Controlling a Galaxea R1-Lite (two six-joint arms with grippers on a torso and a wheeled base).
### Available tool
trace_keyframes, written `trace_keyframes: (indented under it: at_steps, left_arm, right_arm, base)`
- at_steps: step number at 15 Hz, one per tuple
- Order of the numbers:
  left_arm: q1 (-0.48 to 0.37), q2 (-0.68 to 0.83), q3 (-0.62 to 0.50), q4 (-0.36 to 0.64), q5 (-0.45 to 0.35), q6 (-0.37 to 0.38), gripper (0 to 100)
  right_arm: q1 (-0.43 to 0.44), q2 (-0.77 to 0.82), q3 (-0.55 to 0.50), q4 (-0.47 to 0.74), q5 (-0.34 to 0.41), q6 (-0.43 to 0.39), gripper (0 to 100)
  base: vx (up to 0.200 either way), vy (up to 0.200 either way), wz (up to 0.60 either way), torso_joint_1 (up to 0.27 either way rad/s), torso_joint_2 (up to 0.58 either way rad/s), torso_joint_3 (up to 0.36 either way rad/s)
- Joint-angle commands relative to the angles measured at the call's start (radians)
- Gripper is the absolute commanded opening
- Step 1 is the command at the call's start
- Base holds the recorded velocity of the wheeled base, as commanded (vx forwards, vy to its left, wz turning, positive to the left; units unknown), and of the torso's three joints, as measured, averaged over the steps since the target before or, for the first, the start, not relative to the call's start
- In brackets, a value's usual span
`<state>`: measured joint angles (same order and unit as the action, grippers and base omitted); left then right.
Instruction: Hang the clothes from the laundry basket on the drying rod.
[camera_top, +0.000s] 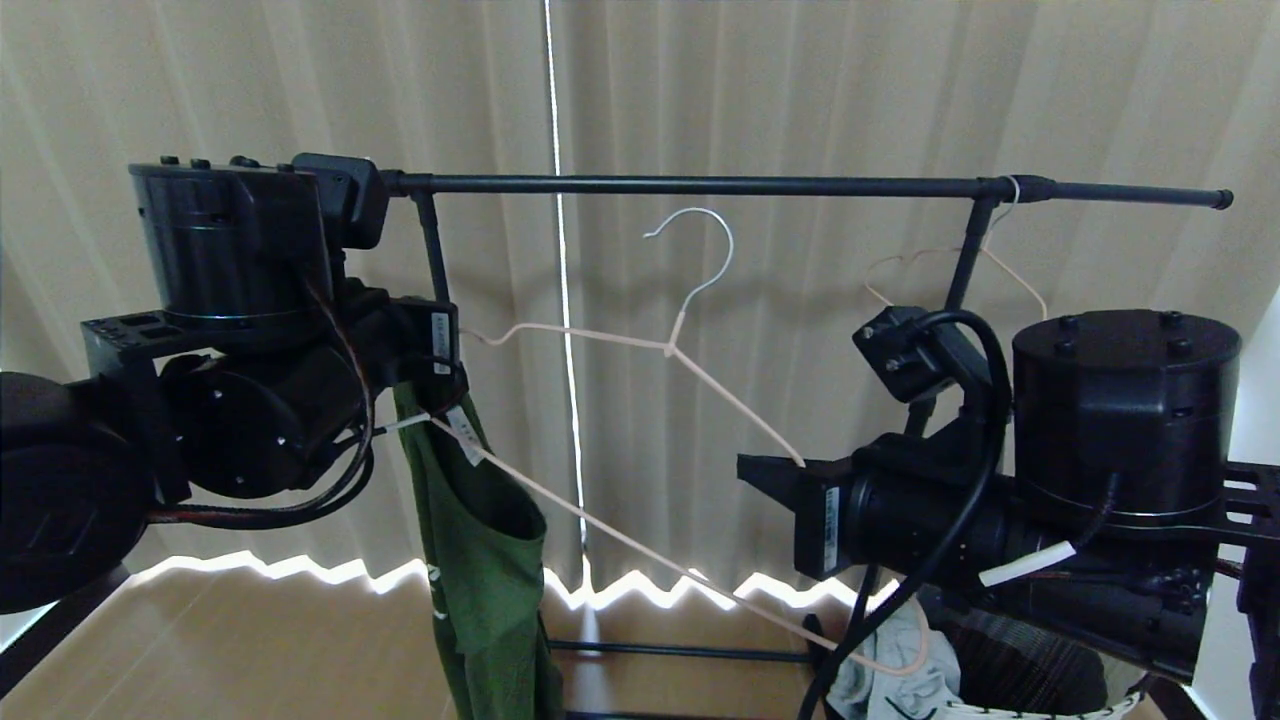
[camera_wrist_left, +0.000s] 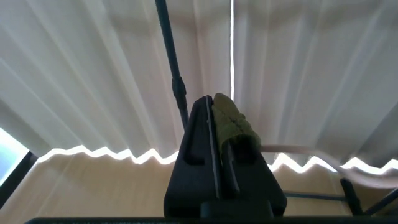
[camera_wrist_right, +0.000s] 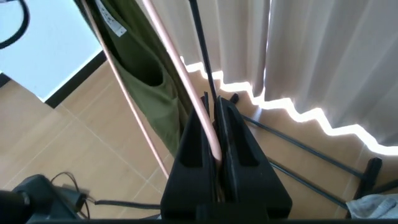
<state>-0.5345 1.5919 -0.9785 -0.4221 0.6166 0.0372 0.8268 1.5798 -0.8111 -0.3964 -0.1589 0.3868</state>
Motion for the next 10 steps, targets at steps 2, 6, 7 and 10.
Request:
trace_keyframes:
  at_steps: [2,6,7,10]
  left_arm:
    - [-0.009,-0.012,0.0,-0.001,0.0,0.0,0]
    - [-0.084,-0.033,-0.006,-0.003,-0.001,-0.002,0]
    - [-0.098,-0.035,-0.005,-0.003,-0.001,-0.002,0]
    - [-0.165,-0.049,-0.005,-0.004,-0.001,-0.003,0]
  right_arm:
    - [0.0,0.023,-0.014,-0.001,0.001,0.0,0]
    - [0.0,0.049,-0.033,-0.002,-0.001,0.0,0]
    - [0.0,0.054,-0.037,-0.002,-0.001,0.0,0]
    - [0.0,0.06,-0.04,-0.002,-0.001,0.0,0]
  base:
    - [0.0,0.0,0.0,0.0,0.0,0.0]
    - [0.0,0.0,0.0,0.0,0.0,0.0]
    - [0.0,0.0,0.0,0.0,0.0,0.0]
    - [0.0,0.0,0.0,0.0,0.0,0.0]
